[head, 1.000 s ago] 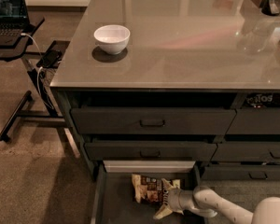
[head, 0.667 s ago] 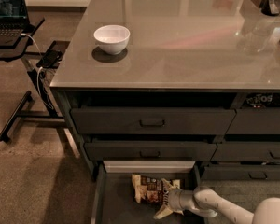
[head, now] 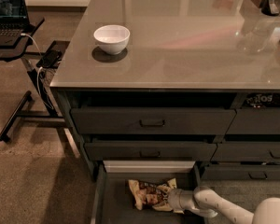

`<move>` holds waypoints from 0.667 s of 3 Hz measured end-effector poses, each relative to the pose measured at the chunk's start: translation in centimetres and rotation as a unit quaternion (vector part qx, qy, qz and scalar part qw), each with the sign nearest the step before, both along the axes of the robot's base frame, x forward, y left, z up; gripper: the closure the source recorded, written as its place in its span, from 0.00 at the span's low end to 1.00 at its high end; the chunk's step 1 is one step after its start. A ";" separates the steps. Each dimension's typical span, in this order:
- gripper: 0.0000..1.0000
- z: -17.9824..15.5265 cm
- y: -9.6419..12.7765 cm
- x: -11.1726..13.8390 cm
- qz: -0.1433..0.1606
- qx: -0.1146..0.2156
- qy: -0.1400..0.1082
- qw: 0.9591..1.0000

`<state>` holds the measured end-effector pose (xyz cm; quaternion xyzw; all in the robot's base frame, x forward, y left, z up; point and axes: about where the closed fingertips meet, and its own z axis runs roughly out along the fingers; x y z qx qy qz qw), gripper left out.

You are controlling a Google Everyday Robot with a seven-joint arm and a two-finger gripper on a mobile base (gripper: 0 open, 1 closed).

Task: Pick brown chip bag from bottom drawer and place on counter

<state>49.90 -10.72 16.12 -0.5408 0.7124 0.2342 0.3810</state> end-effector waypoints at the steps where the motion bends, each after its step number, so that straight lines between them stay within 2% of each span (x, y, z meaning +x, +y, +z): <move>1: 0.64 0.0 0.0 0.0 0.000 0.000 0.000 1.000; 2: 0.87 0.0 0.0 0.0 0.000 0.000 0.000 1.000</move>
Offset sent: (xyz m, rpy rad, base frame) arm 0.0000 0.0000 0.0000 0.0000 0.0000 0.0000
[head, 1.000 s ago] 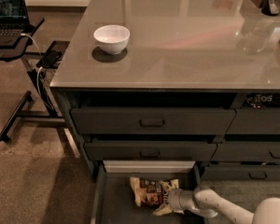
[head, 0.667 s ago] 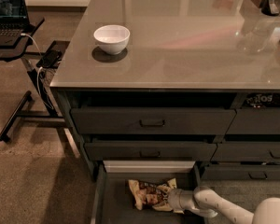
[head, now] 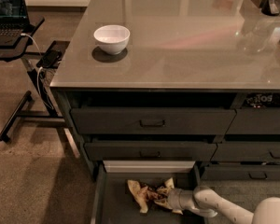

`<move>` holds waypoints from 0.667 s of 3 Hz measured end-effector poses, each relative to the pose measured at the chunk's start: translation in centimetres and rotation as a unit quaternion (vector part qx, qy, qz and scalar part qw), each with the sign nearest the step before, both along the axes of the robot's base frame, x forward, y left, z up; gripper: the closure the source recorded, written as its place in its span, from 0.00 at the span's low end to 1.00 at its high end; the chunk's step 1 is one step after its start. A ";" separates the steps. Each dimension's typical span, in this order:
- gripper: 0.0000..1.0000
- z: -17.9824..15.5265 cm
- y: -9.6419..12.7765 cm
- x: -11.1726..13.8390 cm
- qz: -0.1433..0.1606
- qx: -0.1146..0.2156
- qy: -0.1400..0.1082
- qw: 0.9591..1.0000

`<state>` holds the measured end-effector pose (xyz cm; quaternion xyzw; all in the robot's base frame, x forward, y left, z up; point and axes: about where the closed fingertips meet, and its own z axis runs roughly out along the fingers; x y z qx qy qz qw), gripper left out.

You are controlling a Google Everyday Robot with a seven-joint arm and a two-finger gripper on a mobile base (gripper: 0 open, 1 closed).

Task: Pick brown chip bag from bottom drawer and place on counter

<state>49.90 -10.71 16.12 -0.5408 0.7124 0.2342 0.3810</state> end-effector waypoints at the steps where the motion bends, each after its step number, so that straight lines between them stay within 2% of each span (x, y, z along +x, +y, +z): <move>1: 1.00 0.0 0.0 0.0 0.000 0.000 0.000 1.000; 2: 1.00 0.0 0.0 0.0 0.000 0.000 0.000 1.000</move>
Offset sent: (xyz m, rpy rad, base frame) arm 0.0000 0.0000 0.0000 0.0000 0.0000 0.0000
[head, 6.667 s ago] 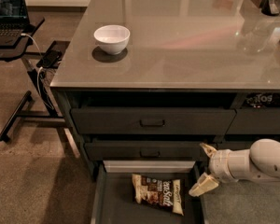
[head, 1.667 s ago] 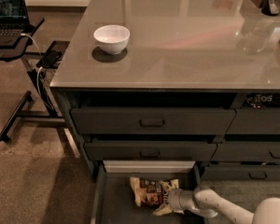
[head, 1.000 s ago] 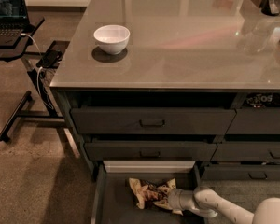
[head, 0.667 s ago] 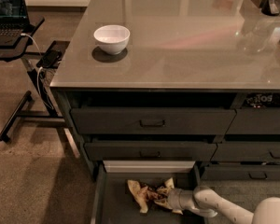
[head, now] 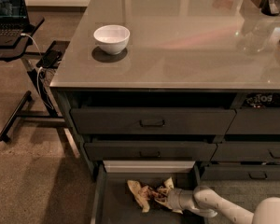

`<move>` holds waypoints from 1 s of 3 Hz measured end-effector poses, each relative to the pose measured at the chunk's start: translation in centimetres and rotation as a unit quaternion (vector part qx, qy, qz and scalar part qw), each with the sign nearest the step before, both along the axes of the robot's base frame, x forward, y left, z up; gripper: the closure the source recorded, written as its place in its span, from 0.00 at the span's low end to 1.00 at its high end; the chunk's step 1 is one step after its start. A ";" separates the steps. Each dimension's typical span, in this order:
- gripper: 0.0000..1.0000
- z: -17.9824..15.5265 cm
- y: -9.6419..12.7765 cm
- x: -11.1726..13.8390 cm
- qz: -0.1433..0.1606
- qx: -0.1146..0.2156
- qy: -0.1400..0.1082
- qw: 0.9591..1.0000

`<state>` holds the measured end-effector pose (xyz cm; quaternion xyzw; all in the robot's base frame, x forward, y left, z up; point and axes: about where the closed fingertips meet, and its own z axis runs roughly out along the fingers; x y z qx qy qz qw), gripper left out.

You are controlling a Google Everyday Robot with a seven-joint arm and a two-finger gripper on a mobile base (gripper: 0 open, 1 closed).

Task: Pick brown chip bag from bottom drawer and place on counter

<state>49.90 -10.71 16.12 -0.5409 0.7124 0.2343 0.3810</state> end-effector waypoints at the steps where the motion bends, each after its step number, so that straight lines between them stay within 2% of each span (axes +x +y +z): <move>1: 1.00 1.4 -0.2 -0.3 0.007 -0.003 -0.006 1.000; 2: 1.00 5.1 -1.2 -0.3 0.014 0.007 -0.026 1.000; 3: 1.00 9.7 -3.0 -0.2 0.012 0.021 -0.057 0.998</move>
Offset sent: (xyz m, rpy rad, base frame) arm -0.0010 -0.0340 0.0993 0.0293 -0.1076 0.0318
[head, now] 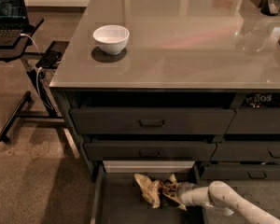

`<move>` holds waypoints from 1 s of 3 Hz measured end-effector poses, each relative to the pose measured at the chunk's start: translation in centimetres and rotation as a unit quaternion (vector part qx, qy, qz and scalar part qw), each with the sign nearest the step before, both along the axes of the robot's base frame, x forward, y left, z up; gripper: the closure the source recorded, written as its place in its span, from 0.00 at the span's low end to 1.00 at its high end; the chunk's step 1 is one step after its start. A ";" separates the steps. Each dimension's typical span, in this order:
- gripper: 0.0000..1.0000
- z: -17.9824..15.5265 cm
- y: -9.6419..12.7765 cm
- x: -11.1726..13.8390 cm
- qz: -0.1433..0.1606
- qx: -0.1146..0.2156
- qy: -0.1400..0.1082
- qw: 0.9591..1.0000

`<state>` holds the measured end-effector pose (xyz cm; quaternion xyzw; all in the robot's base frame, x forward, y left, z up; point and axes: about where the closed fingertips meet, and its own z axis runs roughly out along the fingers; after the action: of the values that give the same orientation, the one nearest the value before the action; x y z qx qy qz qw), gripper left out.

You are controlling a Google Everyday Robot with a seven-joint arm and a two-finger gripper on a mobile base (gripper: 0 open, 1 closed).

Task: Pick brown chip bag from bottom drawer and place on counter

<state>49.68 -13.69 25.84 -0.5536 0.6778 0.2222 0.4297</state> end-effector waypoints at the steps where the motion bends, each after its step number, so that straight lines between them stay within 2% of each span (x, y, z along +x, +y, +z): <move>1: 1.00 5.2 -2.4 0.0 -0.006 -0.002 -0.031 0.999; 2: 1.00 12.0 -4.8 -0.1 -0.022 -0.010 -0.066 0.997; 3: 1.00 17.6 -5.8 -0.3 -0.027 -0.055 -0.091 0.994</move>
Offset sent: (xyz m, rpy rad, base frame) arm -0.0022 -0.0882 0.2185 -0.0593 -0.2343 -0.0899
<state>49.40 -19.46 43.41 -0.5756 0.6620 0.1214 0.4645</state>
